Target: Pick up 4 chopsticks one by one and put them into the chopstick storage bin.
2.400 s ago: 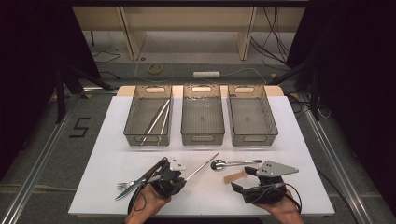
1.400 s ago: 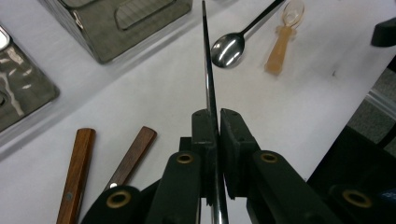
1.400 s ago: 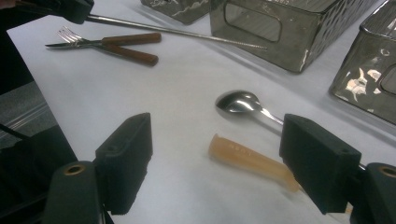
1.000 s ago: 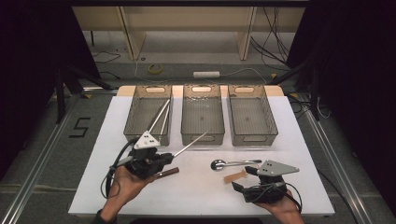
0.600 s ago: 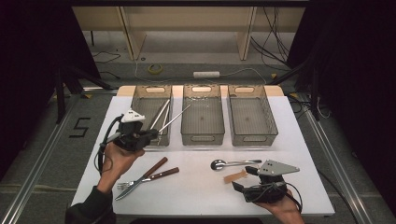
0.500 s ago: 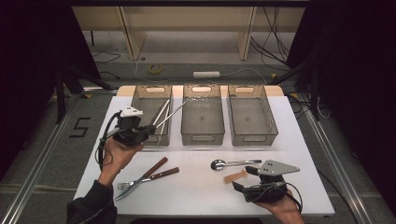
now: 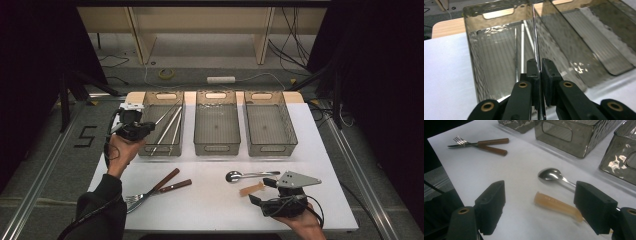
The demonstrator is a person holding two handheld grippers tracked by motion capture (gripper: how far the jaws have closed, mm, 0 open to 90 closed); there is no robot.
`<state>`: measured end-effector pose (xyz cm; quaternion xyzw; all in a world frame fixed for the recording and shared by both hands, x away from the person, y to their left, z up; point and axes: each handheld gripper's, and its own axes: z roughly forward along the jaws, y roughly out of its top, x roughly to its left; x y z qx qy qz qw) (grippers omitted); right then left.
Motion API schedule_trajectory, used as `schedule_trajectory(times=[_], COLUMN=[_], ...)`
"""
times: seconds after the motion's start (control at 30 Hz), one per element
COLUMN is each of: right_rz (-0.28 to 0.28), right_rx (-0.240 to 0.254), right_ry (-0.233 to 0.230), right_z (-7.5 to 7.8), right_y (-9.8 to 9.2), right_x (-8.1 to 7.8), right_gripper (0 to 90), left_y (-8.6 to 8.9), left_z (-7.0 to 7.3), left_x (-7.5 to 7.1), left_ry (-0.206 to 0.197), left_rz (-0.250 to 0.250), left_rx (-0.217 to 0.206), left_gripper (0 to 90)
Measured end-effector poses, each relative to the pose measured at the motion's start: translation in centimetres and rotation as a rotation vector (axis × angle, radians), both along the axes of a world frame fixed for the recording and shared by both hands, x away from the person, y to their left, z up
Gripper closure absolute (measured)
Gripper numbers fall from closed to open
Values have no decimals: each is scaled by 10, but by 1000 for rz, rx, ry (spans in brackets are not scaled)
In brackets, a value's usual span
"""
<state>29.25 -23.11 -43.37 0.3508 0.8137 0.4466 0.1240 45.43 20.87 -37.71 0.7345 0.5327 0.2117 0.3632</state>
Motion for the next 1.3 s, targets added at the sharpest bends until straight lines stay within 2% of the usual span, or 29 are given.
schedule_trajectory(times=[0.13, 0.3, 0.57, 0.97, 1.1, 1.3], right_rz=[0, 0, 2, 3, 3, 4], right_rx=[1, 2, 3, 3, 5, 3], right_ry=[2, 1, 2, 2, 3, 3], right_z=[0, 0, -1, -1, -1, -1], right_y=[0, 0, 0, -1, -1, -1], right_x=[0, 0, 0, 0, 0, 0], right_gripper=[263, 263, 263, 263, 264, 263], left_y=[2, 3, 0, -1, 1, -2], left_z=[-8, -17, -25, -37, -34, -24], left_x=[9, 20, 26, 36, 35, 24], left_ry=[7, 23, 28, 54, 65, 60], left_rz=[10, 18, 20, 38, 25, 1], left_rx=[-8, 5, 27, 29, 16, -37], left_gripper=[844, 843, 843, 824, 664, 470])
